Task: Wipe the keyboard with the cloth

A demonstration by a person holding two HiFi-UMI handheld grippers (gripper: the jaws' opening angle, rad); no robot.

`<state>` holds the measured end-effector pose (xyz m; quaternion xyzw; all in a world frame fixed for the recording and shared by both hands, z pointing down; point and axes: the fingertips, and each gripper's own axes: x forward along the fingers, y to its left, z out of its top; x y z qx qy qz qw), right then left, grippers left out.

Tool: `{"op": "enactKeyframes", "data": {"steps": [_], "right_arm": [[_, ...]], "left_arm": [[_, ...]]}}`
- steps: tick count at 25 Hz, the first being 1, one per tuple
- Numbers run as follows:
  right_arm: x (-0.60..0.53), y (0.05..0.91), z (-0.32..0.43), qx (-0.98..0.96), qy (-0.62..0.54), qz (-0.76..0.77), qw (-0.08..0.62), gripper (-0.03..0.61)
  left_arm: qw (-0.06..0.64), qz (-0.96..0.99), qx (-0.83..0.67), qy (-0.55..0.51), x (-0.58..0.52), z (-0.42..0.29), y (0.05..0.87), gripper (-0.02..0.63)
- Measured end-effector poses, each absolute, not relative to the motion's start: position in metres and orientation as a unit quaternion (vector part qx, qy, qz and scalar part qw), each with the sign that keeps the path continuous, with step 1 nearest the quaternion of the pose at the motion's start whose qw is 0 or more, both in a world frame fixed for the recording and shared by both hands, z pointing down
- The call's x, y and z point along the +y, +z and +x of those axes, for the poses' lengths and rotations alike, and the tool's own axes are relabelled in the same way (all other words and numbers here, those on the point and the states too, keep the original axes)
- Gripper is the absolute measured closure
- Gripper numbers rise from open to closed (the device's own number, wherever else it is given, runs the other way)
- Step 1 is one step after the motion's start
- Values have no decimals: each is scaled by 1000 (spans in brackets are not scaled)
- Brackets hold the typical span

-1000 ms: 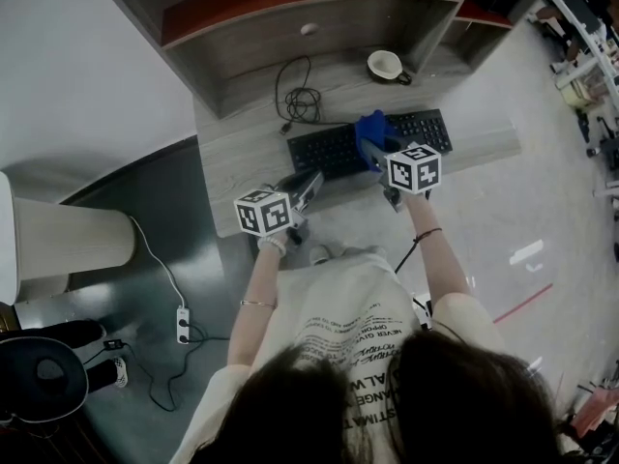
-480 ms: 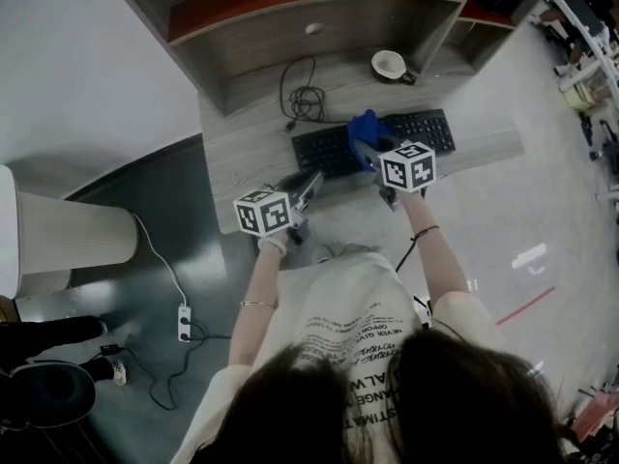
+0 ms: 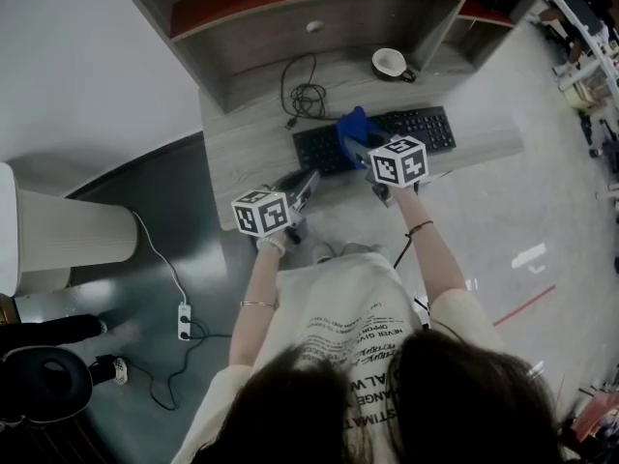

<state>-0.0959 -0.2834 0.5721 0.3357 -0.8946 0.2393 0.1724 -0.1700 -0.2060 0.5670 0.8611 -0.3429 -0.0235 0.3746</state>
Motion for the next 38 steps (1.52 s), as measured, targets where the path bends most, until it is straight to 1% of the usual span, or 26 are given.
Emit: {"op": "enactKeyframes", "data": {"steps": [38], "right_arm": [[-268,570,-180,-915,247,274,164,526]], "left_arm": [[355,836,-417,-38,-203,-230,561,617]]}}
